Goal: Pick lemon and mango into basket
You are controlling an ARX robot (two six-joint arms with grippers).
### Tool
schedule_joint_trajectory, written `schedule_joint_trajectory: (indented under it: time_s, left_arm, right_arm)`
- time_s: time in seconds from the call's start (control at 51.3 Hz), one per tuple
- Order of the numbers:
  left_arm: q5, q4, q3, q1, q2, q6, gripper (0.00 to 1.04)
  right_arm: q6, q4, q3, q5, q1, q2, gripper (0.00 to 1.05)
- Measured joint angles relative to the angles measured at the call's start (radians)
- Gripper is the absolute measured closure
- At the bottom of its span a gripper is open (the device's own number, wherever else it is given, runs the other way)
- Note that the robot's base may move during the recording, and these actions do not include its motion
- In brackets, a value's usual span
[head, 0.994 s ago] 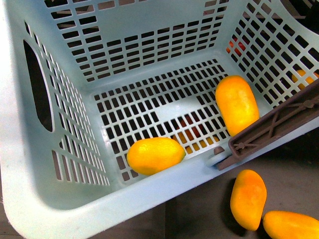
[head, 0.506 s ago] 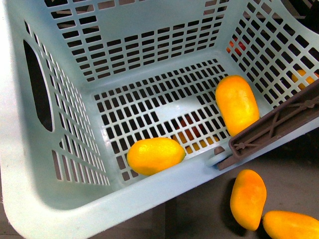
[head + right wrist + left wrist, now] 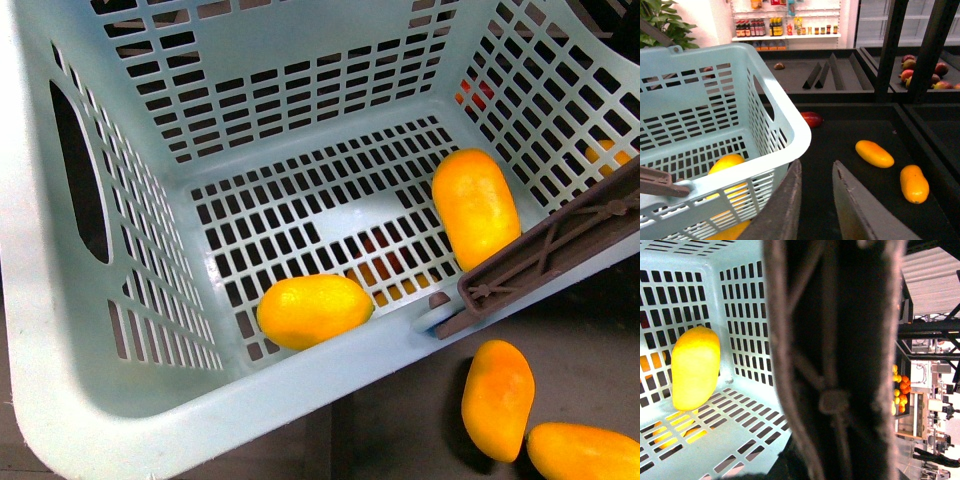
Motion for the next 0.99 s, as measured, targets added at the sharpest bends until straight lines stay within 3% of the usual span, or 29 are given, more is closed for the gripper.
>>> schedule_joint_trajectory:
  time_s: [0.136, 0.331, 0.37, 0.409, 0.506, 0.584, 0.857, 0.877, 0.994]
  left_arm:
    - [0.002, 0.0, 0.0, 0.0, 0.0, 0.0, 1.01]
    - [0.0, 0.0, 0.0, 0.0, 0.0, 0.0, 1.01]
    - [-0.066, 0.019, -0.003, -0.011, 0.0, -0.016, 1.01]
    - [-0.206, 0.06, -0.01, -0.026, 0.0, -0.065, 1.01]
    - [-0.525, 0.092, -0.011, -0.047, 0.003, -0.144, 1.01]
    - [-0.61, 0.101, -0.011, -0.004, 0.005, -0.142, 1.01]
    - [-0.528, 0.154, -0.033, 0.15, 0.06, -0.204, 1.01]
    - [-0.405, 0.193, 0.073, 0.406, 0.371, -0.266, 1.01]
    - [-0.386, 0.196, 0.12, 0.443, 0.443, -0.26, 1.01]
  right_arm:
    - [0.0, 0.0, 0.0, 0.0, 0.0, 0.0, 0.51]
    - [0.0, 0.0, 0.0, 0.0, 0.0, 0.0, 0.19]
    - [0.0, 0.0, 0.0, 0.0, 0.0, 0.0, 0.14]
    - [0.0, 0.0, 0.0, 0.0, 0.0, 0.0, 0.08]
    - [0.0, 0.0, 0.0, -0.001, 0.0, 0.0, 0.09]
    - [0.0, 0.0, 0.0, 0.001, 0.0, -0.002, 0.09]
    - [0.0, 0.0, 0.0, 0.0, 0.0, -0.002, 0.09]
    - [0.0, 0.0, 0.0, 0.0, 0.0, -0.002, 0.09]
    - [0.0, 0.0, 0.0, 0.0, 0.0, -0.002, 0.09]
